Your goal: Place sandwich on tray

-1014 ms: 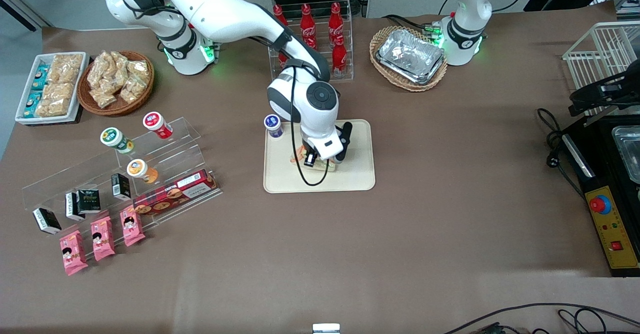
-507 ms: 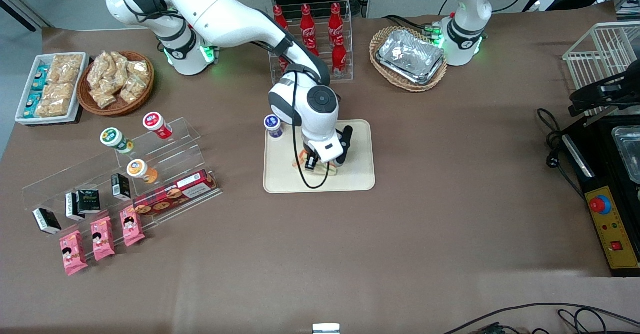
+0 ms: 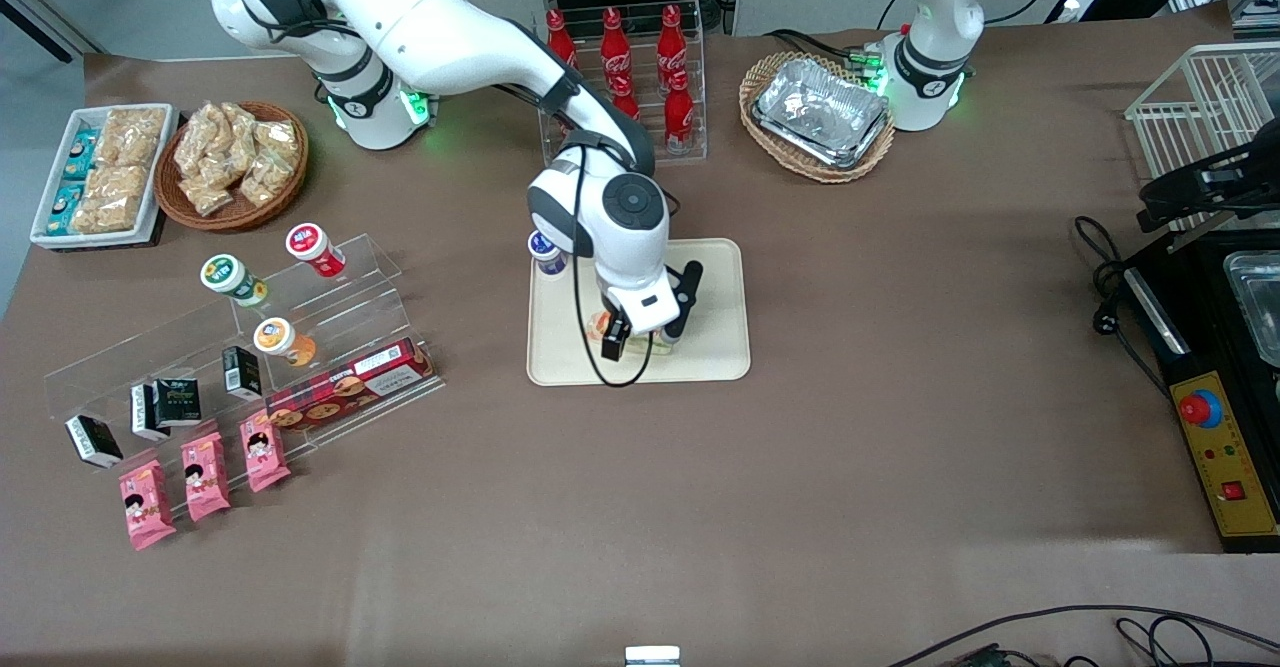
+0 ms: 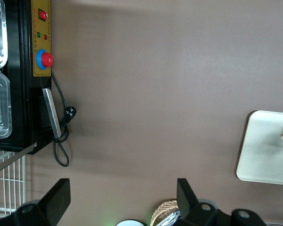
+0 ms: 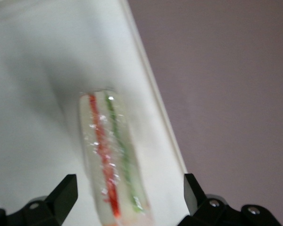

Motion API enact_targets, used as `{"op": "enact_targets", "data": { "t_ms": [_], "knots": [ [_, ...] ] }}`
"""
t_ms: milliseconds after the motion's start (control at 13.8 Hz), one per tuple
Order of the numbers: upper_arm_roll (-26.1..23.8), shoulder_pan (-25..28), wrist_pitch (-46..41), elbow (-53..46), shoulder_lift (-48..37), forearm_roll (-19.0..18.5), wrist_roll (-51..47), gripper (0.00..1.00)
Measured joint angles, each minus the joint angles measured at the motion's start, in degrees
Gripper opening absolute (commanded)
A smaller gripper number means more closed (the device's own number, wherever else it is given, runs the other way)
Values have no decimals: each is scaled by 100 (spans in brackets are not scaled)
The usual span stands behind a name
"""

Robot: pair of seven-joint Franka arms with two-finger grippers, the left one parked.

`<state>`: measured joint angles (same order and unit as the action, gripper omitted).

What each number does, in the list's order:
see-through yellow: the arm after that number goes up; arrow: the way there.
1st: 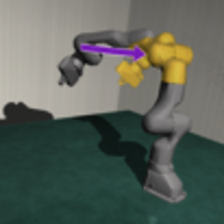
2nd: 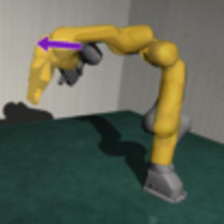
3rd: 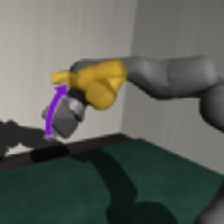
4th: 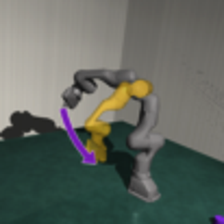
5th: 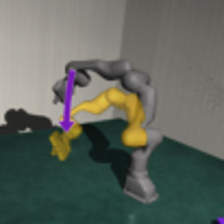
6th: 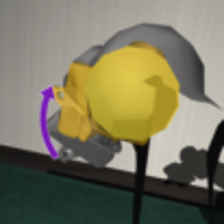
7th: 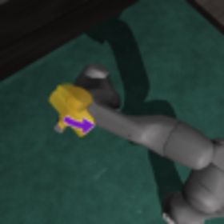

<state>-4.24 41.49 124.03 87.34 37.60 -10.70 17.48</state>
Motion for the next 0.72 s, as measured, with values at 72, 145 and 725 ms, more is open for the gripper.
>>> {"op": "enact_targets", "data": {
  "t_ms": [72, 145, 725],
  "knots": [
    [1, -95, -161, -34, -124, 11, -14, 100],
    [2, -178, -455, -70, -304, 84, -33, 100],
    [36, -1816, -2689, -139, -2204, 844, -36, 100]
  ]
}}
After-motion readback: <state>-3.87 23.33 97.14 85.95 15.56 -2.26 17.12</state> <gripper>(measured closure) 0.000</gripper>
